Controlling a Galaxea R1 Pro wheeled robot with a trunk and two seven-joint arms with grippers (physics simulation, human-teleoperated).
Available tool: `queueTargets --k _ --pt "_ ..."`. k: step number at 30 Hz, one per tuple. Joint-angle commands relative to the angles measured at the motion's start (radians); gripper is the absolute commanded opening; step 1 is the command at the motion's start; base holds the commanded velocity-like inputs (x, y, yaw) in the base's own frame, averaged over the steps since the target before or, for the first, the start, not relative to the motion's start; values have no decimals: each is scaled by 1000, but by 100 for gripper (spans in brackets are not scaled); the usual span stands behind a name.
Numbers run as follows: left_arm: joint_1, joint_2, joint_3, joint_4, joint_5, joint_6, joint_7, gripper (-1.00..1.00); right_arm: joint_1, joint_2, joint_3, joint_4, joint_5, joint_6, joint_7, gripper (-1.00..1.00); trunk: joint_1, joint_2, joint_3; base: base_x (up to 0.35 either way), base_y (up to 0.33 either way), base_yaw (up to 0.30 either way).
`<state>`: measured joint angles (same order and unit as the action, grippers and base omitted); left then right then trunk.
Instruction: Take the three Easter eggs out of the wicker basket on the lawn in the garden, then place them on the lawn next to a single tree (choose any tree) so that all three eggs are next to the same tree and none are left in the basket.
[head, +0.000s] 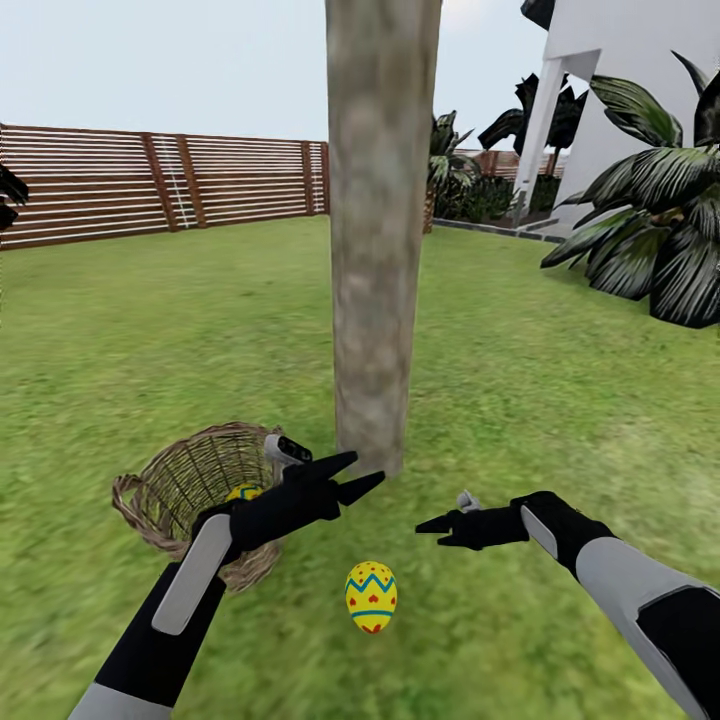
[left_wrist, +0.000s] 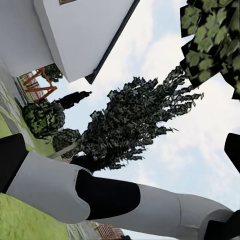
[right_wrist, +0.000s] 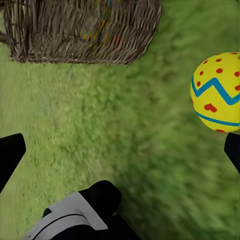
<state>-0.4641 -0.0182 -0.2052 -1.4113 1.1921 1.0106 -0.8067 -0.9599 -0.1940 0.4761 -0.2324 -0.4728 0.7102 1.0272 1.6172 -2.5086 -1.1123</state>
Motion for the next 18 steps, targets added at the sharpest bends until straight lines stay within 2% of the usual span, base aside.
queueTargets --k 1,18 --pt "-1 0 0 -3 -2 3 -3 100 0 -1 5 -1 -6 6 1 100 -1 0 3 0 0 0" --pt "-1 0 0 -8 -1 2 -5 100 0 -2 6 -1 -6 6 2 100 -8 4 69 0 0 0"
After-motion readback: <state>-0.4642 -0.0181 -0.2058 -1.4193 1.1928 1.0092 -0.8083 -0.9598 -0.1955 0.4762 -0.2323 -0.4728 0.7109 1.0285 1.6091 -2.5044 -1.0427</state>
